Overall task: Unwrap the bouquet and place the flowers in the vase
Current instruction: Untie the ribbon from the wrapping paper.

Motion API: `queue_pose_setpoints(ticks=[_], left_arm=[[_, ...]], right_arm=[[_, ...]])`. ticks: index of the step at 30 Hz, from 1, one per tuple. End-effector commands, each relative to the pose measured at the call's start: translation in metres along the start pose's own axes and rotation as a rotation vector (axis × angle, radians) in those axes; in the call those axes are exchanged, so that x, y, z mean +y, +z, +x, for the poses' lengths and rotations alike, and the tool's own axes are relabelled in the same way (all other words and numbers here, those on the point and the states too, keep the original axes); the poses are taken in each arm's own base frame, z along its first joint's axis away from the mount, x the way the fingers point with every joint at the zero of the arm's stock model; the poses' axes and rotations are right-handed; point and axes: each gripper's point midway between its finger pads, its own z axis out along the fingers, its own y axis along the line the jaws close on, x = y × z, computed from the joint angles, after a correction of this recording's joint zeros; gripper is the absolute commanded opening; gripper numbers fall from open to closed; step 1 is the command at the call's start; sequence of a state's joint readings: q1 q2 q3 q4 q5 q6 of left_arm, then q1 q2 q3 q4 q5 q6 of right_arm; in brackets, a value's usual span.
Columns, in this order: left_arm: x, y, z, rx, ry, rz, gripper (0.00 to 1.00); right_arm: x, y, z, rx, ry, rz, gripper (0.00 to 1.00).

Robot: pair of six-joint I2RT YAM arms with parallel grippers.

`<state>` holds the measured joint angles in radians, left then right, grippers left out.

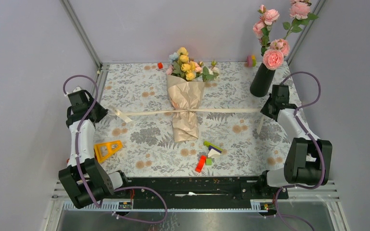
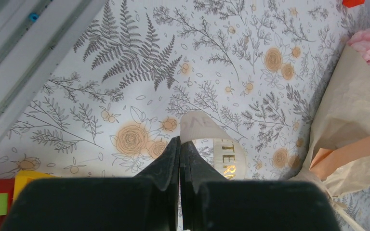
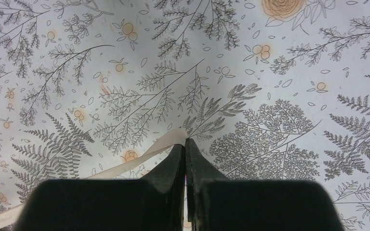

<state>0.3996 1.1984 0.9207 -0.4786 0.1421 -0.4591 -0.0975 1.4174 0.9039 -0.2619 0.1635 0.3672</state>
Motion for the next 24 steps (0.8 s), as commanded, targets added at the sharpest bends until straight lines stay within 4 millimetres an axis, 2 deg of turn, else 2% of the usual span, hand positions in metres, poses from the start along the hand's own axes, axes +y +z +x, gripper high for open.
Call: queue_pose_setpoints(ticks=[1,15,24], left_arm=[[0.001,-0.015,-0.039,-0.132,0.023,-0.020,0.00],[0.016,-0.023,-0.054,-0.175,0.034,-0.081,0.00],[0.017,-0.024,-0.057,-0.186,0.036,-0.091,0.00]], right_arm=[[-0.013,-0.006,-0.010,-0.034,0.018,0.031,0.00],[-0.027,-0.005,-0.016,-0.042,0.050,0.058,0.00],[-0.029,-0.005,-0.018,-0.047,0.059,0.060,0.00]])
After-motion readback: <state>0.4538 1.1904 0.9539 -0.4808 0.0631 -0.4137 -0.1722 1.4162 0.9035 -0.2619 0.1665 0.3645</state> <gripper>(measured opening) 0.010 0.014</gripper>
